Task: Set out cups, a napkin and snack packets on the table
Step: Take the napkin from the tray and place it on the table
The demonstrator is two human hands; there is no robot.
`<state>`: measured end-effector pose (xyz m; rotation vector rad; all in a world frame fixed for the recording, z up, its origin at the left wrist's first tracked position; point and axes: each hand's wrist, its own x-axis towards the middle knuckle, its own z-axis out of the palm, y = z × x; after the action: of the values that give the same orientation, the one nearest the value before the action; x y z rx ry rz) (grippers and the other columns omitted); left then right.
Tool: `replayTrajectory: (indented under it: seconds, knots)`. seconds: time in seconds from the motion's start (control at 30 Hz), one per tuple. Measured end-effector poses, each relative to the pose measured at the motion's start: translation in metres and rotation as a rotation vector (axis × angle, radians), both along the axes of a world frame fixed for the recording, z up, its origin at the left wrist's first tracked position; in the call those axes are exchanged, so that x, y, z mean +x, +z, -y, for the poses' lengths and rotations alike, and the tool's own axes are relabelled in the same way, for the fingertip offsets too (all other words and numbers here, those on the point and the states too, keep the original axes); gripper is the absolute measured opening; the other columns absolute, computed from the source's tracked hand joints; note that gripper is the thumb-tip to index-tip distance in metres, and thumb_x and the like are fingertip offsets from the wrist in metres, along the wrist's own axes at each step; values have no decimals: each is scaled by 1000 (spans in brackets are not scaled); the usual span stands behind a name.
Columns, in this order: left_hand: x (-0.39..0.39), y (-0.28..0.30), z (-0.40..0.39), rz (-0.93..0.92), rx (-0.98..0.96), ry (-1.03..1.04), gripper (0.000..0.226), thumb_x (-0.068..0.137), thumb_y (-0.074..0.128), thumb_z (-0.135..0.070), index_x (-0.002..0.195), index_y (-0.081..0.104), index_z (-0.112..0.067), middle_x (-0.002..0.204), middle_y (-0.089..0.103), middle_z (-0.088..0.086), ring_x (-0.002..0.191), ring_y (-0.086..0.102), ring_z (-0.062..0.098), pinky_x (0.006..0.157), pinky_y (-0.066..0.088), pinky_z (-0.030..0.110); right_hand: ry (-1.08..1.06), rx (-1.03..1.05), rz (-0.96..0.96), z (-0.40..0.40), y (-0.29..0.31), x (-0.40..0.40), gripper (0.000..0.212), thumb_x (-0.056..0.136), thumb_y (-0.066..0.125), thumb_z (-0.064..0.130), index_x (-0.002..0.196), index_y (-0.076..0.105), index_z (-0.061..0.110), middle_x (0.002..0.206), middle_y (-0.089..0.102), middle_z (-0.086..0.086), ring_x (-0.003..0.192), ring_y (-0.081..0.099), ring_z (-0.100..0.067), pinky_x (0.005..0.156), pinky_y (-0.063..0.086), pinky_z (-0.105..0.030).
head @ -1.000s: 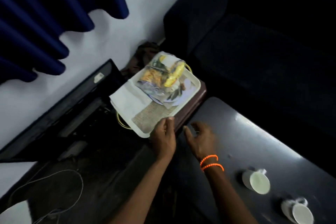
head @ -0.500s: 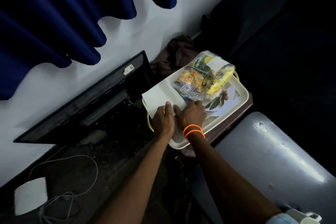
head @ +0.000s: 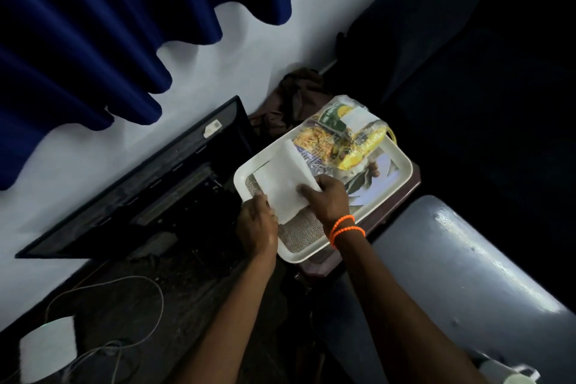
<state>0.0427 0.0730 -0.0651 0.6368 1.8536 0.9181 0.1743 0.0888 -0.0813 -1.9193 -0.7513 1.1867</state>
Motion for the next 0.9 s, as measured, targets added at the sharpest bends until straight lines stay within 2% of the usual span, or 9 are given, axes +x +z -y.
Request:
replayTrajectory:
  seconds: [0.07, 0.17, 0.3, 0.4, 0.5, 0.6, 0.67, 0.77, 0.9]
  knots:
    - [3, 3, 11, 87, -53, 91, 43, 104, 50, -43, 121, 67, -7, 108, 74, 20, 88, 71, 26, 75, 57, 37, -107, 13, -199, 23, 8, 16, 16, 80, 78, 16, 75, 65, 8, 82, 71, -20, 72, 67, -34, 64, 59, -44]
    - [19, 12, 31, 357, -158, 138, 55, 101, 49, -57, 138, 60, -19, 120, 71, 9, 101, 69, 20, 70, 55, 35, -233, 36, -531, 65, 18, 38, 22, 84, 76, 7, 98, 68, -7, 101, 75, -27, 84, 71, -34, 78, 60, -52]
    - [45, 20, 63, 631, -230, -63, 64, 94, 46, -73, 129, 70, -26, 128, 74, 10, 112, 72, 34, 93, 59, 52, -329, 90, -801, 125, 30, 71, 22, 86, 74, 5, 107, 71, -3, 113, 75, -20, 97, 74, -30, 76, 63, -39]
    - [64, 24, 81, 833, -222, -316, 62, 97, 45, -69, 136, 67, -26, 137, 69, 8, 126, 67, 30, 105, 52, 50, -359, 64, -782, 169, 35, 96, 33, 85, 76, 6, 111, 63, -10, 118, 72, -24, 107, 72, -36, 82, 63, -42]
    - [95, 28, 101, 756, -299, -531, 45, 96, 68, -38, 135, 66, -15, 130, 73, 11, 120, 71, 30, 102, 55, 48, -398, 39, -716, 210, 43, 119, 35, 88, 71, 2, 116, 59, -14, 121, 71, -25, 114, 68, -40, 93, 59, -49]
    - [124, 26, 125, 540, -338, -644, 32, 89, 75, -11, 121, 69, -6, 112, 79, 14, 100, 78, 30, 79, 63, 41, -439, 32, -706, 255, 53, 145, 32, 91, 62, -8, 123, 60, -9, 122, 71, -24, 117, 66, -41, 101, 54, -52]
    - [143, 27, 141, 460, -331, -742, 29, 89, 75, -7, 118, 69, -5, 111, 79, 14, 98, 78, 29, 80, 63, 42, -457, 52, -733, 288, 57, 165, 38, 91, 53, -16, 125, 62, -4, 122, 71, -22, 116, 67, -40, 97, 57, -47]
    - [173, 29, 171, 410, -331, -866, 26, 90, 74, -5, 116, 69, -1, 111, 79, 16, 100, 77, 32, 91, 62, 50, -520, 88, -735, 335, 60, 186, 44, 88, 46, -20, 126, 62, -4, 122, 70, -24, 113, 67, -39, 91, 61, -42]
    - [219, 37, 226, 389, -368, -1010, 25, 92, 73, -7, 117, 69, -4, 111, 79, 14, 103, 77, 33, 95, 60, 54, -674, 76, -490, 391, 57, 205, 22, 89, 66, -1, 111, 71, 1, 106, 76, -22, 92, 75, -32, 75, 64, -39]
